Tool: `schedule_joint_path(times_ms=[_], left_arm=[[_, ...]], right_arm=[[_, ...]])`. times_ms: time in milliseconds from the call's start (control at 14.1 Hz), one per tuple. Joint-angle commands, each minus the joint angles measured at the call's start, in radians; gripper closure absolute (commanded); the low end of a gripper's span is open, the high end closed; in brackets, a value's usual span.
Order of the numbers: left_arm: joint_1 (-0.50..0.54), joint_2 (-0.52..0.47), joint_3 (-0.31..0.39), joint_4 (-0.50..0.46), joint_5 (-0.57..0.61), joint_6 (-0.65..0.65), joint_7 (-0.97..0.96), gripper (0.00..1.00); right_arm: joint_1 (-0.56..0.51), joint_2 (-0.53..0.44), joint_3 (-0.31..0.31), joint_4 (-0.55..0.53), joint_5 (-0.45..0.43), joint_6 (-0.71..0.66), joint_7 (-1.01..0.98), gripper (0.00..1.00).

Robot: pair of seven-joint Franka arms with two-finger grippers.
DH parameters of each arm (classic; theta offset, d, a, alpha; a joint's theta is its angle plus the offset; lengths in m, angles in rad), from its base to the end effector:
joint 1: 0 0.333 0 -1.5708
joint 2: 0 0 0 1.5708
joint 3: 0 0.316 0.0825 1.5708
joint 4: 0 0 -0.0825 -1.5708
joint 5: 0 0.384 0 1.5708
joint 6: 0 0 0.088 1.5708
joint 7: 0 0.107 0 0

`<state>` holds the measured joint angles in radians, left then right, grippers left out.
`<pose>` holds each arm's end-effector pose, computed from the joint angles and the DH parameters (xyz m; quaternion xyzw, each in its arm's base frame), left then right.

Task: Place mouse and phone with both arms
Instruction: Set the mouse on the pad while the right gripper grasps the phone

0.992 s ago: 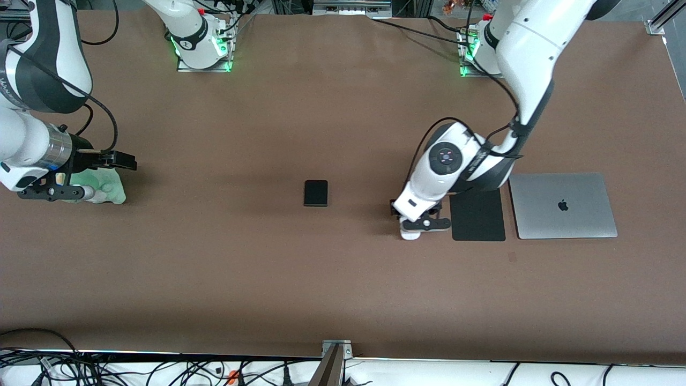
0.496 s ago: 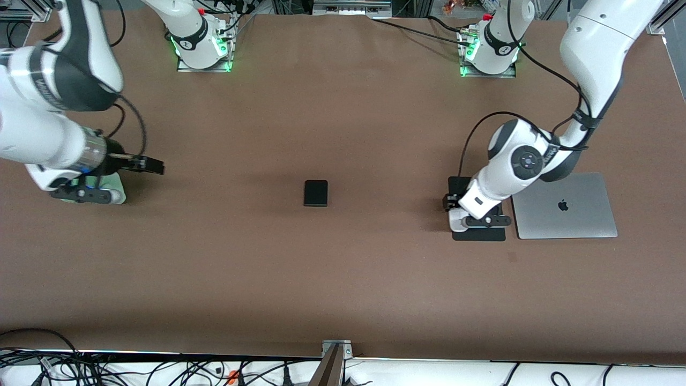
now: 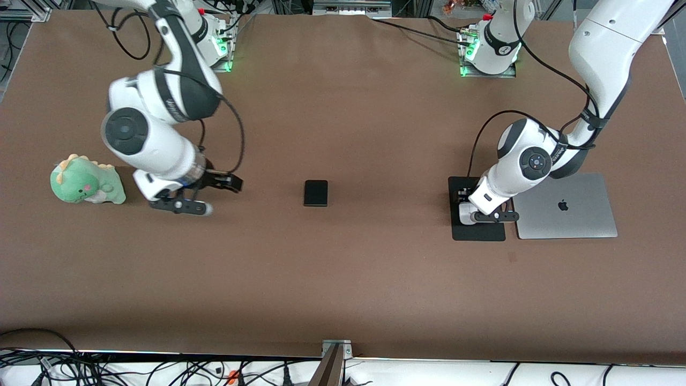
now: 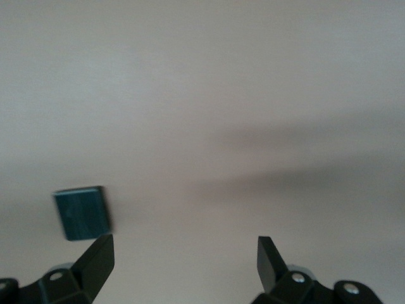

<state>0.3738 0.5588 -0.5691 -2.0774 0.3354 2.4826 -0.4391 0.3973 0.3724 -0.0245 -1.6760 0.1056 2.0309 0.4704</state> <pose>0.5688 -0.1145 0.1908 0.9986 0.0171 -0.0313 0.0392 0.6091 0.2463 0.3859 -0.9965 0.0717 0.0253 0.0354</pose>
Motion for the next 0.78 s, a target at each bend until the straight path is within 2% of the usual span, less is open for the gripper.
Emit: schedule_joint_path(times_ms=[0,71,212,496,708], left_arm=[[0.037,0.01,-0.006,-0.003,0.069,0.016,0.025,0.48],[0.039,0.012,-0.005,0.0,0.077,0.016,0.025,0.38],[0.043,0.023,-0.005,0.005,0.079,0.016,0.025,0.0],[0.059,0.023,-0.006,0.035,0.077,0.013,0.022,0.0],[0.076,0.0,-0.009,0.072,0.077,0.002,0.02,0.0]], right_arm=[[0.07,0.058,-0.008,0.009,0.083,0.124,0.01,0.0],[0.09,0.08,-0.008,0.013,0.085,0.159,0.01,0.0],[0.138,0.118,-0.008,0.015,0.079,0.196,0.016,0.0],[0.228,0.2,-0.015,0.013,0.065,0.259,0.042,0.0],[0.247,0.256,-0.017,0.013,-0.007,0.317,0.108,0.0]])
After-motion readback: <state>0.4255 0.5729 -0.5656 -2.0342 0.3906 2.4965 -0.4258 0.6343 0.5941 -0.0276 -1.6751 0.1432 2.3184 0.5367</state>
